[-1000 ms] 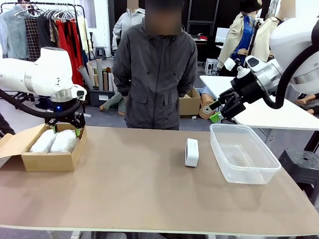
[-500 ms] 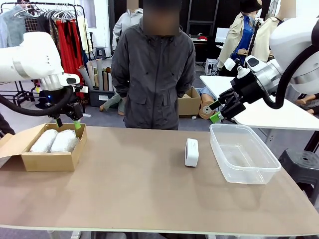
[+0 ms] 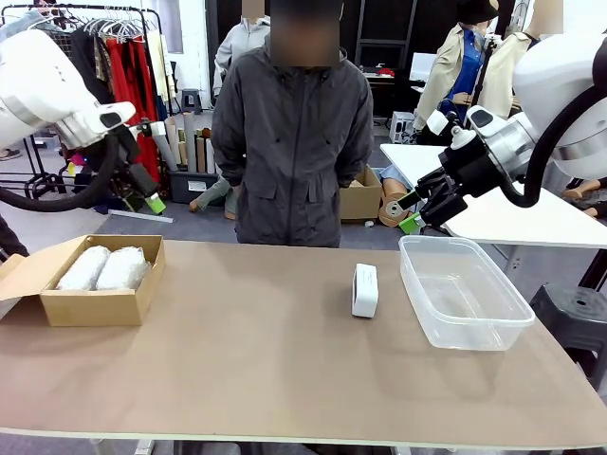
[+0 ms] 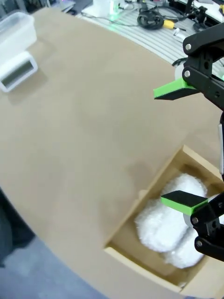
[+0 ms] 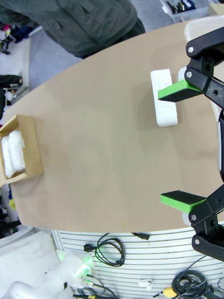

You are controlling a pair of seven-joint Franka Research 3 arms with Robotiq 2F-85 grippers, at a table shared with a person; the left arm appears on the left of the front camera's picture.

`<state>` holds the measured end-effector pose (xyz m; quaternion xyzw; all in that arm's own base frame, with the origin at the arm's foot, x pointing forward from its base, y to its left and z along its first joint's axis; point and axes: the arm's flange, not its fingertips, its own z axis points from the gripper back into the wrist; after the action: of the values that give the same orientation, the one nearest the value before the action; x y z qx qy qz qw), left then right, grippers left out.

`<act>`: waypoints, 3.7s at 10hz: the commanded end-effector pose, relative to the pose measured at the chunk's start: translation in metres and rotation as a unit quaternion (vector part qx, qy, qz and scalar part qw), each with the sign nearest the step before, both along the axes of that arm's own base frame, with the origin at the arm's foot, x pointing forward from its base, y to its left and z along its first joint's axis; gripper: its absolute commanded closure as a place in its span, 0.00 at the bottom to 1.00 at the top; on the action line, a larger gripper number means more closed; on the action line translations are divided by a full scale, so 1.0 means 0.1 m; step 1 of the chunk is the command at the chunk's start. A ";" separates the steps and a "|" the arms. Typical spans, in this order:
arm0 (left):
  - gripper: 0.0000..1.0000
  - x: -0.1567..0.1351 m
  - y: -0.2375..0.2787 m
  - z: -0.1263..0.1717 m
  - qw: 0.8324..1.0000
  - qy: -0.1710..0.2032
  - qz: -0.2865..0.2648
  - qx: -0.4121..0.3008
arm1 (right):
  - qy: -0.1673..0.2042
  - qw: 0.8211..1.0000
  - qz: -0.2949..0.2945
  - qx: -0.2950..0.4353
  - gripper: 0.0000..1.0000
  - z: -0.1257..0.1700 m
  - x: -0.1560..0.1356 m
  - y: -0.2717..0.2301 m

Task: Separate and place wrapped and unwrapped clocks.
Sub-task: Pick up the Digital clock indicated by the person.

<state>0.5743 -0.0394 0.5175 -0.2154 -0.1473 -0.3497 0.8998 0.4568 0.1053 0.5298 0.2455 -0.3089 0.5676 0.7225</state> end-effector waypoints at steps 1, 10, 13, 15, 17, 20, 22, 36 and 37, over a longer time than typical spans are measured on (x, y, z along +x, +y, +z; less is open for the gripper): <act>0.00 -0.04 0.11 0.03 0.997 -0.023 -0.056 -0.054 | -0.003 1.000 0.004 0.002 0.00 0.01 0.01 0.00; 0.00 -0.24 0.33 0.24 0.953 -0.160 -0.198 -0.163 | -0.003 1.000 0.004 0.002 0.00 0.01 0.01 0.00; 0.00 -0.39 0.27 0.24 0.939 -0.181 -0.273 -0.101 | -0.003 1.000 0.004 0.002 0.00 0.01 0.01 0.00; 0.00 -0.46 0.19 0.26 0.936 -0.218 -0.268 -0.071 | -0.003 1.000 0.004 0.002 0.00 0.01 0.01 0.00; 0.00 -0.60 0.08 0.35 0.917 -0.256 -0.301 -0.040 | -0.003 1.000 0.004 0.002 0.00 0.01 0.01 0.00; 0.00 -0.48 0.12 0.49 0.911 -0.260 -0.315 -0.057 | -0.003 1.000 0.004 0.002 0.00 0.01 0.01 0.00; 0.00 -0.54 0.04 0.51 0.912 -0.262 -0.312 -0.041 | -0.003 1.000 0.004 0.002 0.00 0.01 0.01 0.00; 0.00 -0.54 0.04 0.51 0.912 -0.262 -0.312 -0.041 | -0.003 1.000 0.004 0.002 0.00 0.01 0.01 0.00; 0.00 -0.54 0.04 0.51 0.912 -0.262 -0.312 -0.041 | -0.003 1.000 0.004 0.002 0.00 0.01 0.01 0.00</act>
<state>0.5215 -0.0346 0.5680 -0.1899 -0.3163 -0.6514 0.6630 0.4567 0.1053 0.5297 0.2457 -0.3088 0.5676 0.7225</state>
